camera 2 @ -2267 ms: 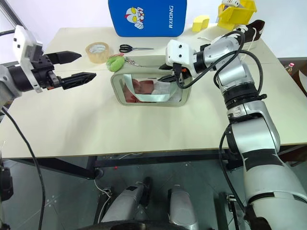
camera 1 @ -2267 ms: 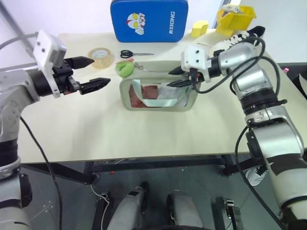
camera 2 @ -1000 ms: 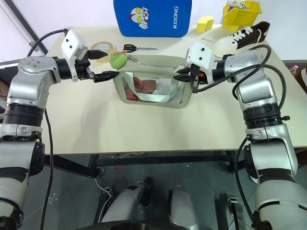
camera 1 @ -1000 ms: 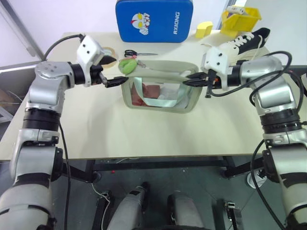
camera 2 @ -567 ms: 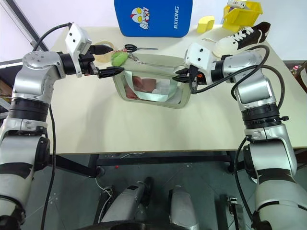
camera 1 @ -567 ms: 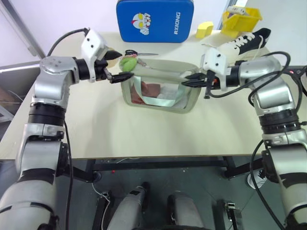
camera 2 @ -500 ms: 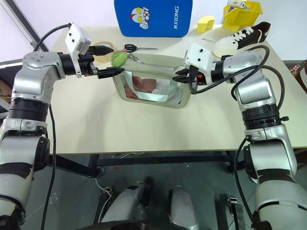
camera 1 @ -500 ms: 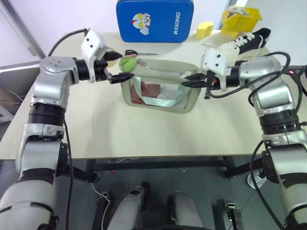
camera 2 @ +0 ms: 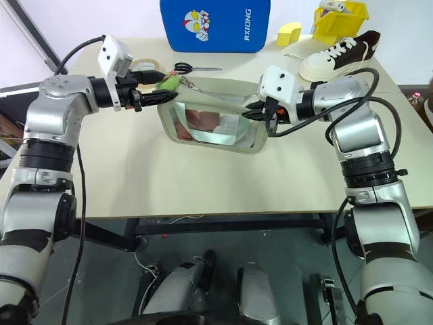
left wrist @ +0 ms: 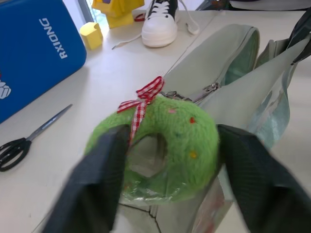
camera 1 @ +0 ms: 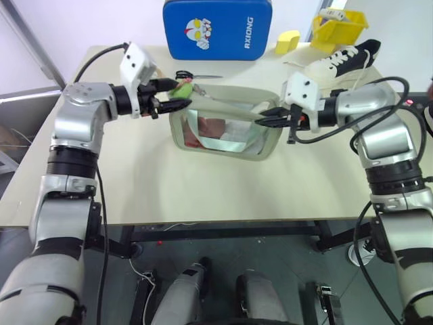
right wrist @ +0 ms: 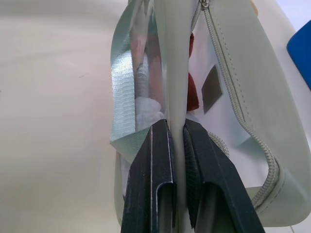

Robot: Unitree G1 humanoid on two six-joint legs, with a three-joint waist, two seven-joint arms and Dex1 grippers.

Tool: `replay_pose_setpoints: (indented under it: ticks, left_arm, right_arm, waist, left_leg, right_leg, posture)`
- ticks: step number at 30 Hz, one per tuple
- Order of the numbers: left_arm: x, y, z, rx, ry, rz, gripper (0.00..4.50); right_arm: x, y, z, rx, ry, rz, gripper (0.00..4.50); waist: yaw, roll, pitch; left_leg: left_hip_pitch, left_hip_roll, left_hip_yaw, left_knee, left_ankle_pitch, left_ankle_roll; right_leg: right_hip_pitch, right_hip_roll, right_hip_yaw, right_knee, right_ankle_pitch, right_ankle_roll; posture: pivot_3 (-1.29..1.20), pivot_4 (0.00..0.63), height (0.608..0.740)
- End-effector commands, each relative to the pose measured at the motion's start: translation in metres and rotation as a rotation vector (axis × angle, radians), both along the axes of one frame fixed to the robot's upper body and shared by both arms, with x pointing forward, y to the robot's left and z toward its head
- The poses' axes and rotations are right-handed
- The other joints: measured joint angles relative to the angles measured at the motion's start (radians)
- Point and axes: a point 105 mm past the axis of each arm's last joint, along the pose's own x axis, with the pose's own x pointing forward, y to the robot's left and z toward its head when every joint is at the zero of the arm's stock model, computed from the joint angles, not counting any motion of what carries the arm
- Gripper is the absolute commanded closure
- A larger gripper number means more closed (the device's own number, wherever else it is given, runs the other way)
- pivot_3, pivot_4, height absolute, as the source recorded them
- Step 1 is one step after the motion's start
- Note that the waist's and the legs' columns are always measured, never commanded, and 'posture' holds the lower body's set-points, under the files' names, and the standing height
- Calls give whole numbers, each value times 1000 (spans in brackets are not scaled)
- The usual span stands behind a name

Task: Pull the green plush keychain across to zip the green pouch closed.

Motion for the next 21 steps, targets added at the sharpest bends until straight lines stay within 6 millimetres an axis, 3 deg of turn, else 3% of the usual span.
replay_pose_setpoints:
  ticks: [1, 3, 4, 10, 13, 17, 21]
  left_arm:
    - [0, 2, 22, -36, -48, 8, 3338]
    - [0, 1, 23, -34, -52, 9, 4408]
    - [0, 1, 25, -40, -55, 7, 4465]
    - [-8, -21, 42, -30, -127, -59, 4465]
    - [-15, -42, 41, 27, -174, -120, 4465]
    - [-26, -90, 33, 96, -248, -230, 4465]
    - [-16, -87, 16, 191, -263, -191, 4465]
  right_arm:
    - [-5, 2, 10, 18, -29, 17, 4500]
    - [-6, 2, 9, 19, -27, 15, 4500]
    - [-6, 2, 9, 19, -26, 15, 4500]
    - [-3, 2, 11, 29, -29, 6, 4500]
    - [-1, 3, 11, 34, -28, 0, 4500]
    - [-2, 8, 11, 38, -30, 15, 4500]
    - [-3, 10, 13, 40, -33, 18, 4500]
  waist:
    - [0, 0, 0]
    - [0, 0, 0]
    - [0, 0, 0]
    - [1, 0, 0]
    - [1, 0, 0]
    - [3, 0, 0]
    - [-6, 0, 0]
  left_leg:
    - [0, 0, 0, 0, 0, 0]
    - [0, 0, 0, 0, 0, 0]
    - [0, 0, 0, 0, 0, 0]
    - [0, 0, 0, 0, 0, 0]
    - [0, 0, 0, 1, 0, 0]
    - [0, 0, -1, 1, 0, 0]
    - [0, 0, 0, 1, 0, 0]
  right_leg:
    - [0, 0, 0, 0, 0, 0]
    - [0, 0, 0, 0, 0, 0]
    - [0, 0, 0, 0, 0, 0]
    - [1, 0, 0, 0, 0, 0]
    - [2, 0, -1, 0, 0, 0]
    - [5, 0, -1, 0, 0, 0]
    - [6, 0, -1, 0, 0, 0]
  posture:
    - [0, 150, 740]
    - [0, 150, 740]
    - [0, 150, 740]
    - [0, 150, 740]
    - [0, 150, 740]
    - [0, 150, 740]
    - [0, 150, 740]
